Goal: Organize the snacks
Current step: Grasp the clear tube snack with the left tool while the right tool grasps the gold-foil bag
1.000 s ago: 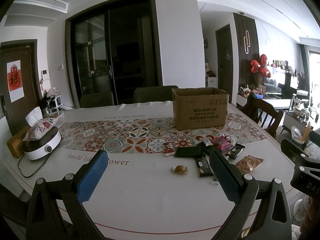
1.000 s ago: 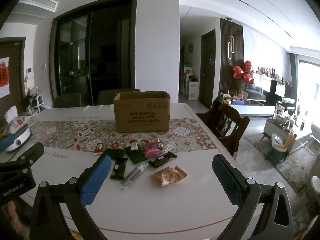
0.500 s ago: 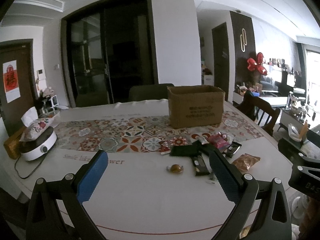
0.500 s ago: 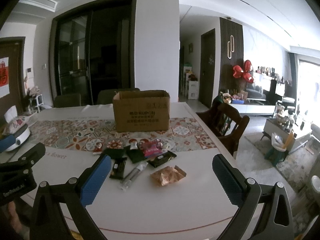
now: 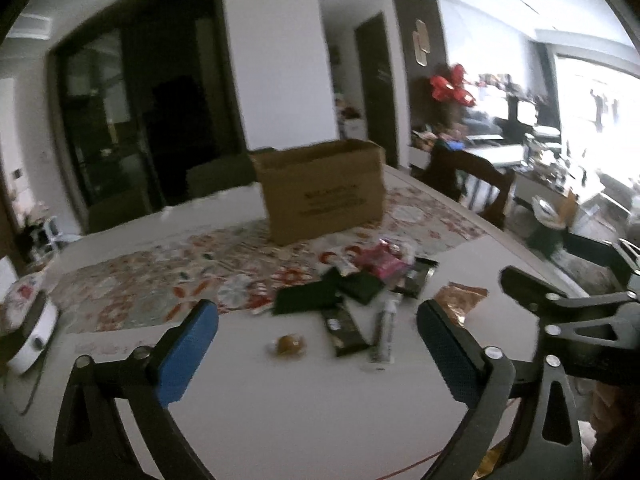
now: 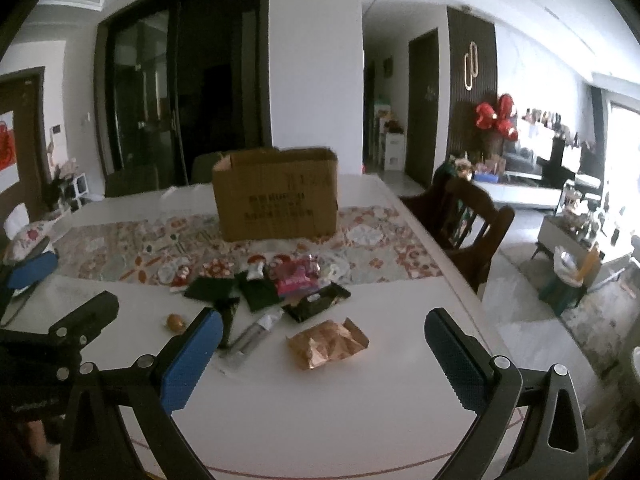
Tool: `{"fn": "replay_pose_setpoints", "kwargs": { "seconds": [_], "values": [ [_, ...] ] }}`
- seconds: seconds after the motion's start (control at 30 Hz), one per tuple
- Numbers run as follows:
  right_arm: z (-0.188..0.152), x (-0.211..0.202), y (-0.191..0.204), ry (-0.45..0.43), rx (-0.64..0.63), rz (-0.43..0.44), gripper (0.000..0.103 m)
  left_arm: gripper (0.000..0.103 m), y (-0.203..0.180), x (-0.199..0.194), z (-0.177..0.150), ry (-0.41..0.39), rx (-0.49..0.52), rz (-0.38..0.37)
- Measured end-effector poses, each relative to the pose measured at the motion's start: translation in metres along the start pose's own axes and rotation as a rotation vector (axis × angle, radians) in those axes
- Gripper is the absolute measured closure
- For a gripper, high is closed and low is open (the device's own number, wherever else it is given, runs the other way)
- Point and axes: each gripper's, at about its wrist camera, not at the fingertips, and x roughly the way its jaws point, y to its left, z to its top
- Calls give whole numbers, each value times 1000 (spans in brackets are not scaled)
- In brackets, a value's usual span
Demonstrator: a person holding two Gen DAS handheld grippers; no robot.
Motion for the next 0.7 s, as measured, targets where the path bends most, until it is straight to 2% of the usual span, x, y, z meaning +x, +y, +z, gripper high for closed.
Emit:
{"fn": "replay_pose_setpoints", "kwargs": {
  "seconds": [0.23, 0.37, 0.5, 0.7],
  "values": [
    [-6, 43, -13, 120, 30, 42, 1, 19, -25, 49, 6, 104, 80, -106],
    [-11, 71, -22, 191, 65, 57, 5, 27, -36, 73, 5, 169, 111, -159],
    [-19, 96, -31, 261, 109, 66, 8, 33, -44, 100, 2, 244, 126, -210],
    [-29, 127, -38, 351, 163, 113, 15, 47, -52, 137, -9, 365, 124, -282]
  ]
}}
